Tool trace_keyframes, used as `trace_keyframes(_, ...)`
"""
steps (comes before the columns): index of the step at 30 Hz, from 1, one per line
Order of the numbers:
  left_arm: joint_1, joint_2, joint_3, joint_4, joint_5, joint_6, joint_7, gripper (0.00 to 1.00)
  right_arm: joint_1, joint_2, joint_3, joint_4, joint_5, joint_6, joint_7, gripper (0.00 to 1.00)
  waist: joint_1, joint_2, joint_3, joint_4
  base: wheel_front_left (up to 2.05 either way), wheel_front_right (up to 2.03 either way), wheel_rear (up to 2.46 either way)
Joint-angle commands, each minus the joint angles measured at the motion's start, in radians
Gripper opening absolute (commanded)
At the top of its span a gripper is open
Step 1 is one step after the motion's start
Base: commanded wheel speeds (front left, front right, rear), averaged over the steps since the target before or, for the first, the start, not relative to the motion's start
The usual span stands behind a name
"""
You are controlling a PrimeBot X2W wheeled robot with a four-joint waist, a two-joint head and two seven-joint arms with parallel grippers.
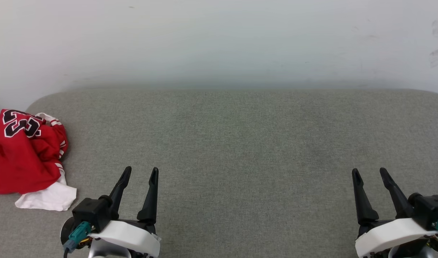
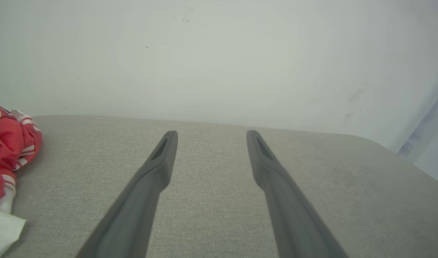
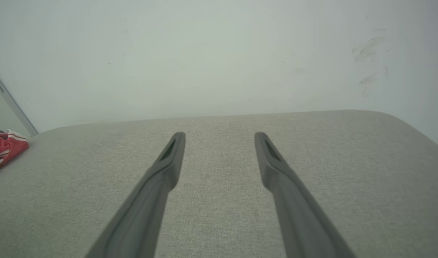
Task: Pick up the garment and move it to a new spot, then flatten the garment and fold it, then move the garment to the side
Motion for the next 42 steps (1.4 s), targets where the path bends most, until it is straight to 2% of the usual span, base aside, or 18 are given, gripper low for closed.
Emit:
trace_keyframes(1, 0.006, 0.003, -0.002, -0.001, 0.022, -0.002, -0.009, 1.0, 0.008, 0.004, -0.001, -0.011, -0.024, 0.0, -0.005, 1.0, 0.0, 0.0, 0.0, 0.0, 0.0, 0.0, 0.0)
trace_keyframes(8, 0.01, 0.001, -0.007, 0.008, 0.059, -0.002, -0.025, 1.0, 0.015, 0.005, -0.005, -0.016, -0.062, 0.0, -0.009, 1.0, 0.0, 0.0, 0.001, -0.003, 0.0, 0.0, 0.0)
trace_keyframes(29, 0.01, -0.002, -0.013, 0.032, 0.118, -0.001, -0.061, 1.0, 0.028, 0.006, -0.017, -0.008, -0.071, 0.0, -0.033, 1.0, 0.0, 0.0, 0.0, 0.012, 0.0, 0.0, 0.0)
trace_keyframes(35, -0.004, -0.013, 0.002, 0.037, 0.103, -0.001, -0.065, 1.0, 0.031, 0.006, -0.025, -0.007, -0.064, 0.0, -0.037, 1.0, 0.0, 0.0, 0.001, 0.055, 0.0, 0.0, 0.0)
trace_keyframes(42, -0.015, -0.025, 0.024, 0.053, 0.092, -0.001, -0.064, 1.0, 0.031, 0.006, -0.007, 0.005, -0.035, 0.0, -0.041, 1.0, 0.0, 0.0, -0.006, 0.145, 0.0, 0.0, 0.0)
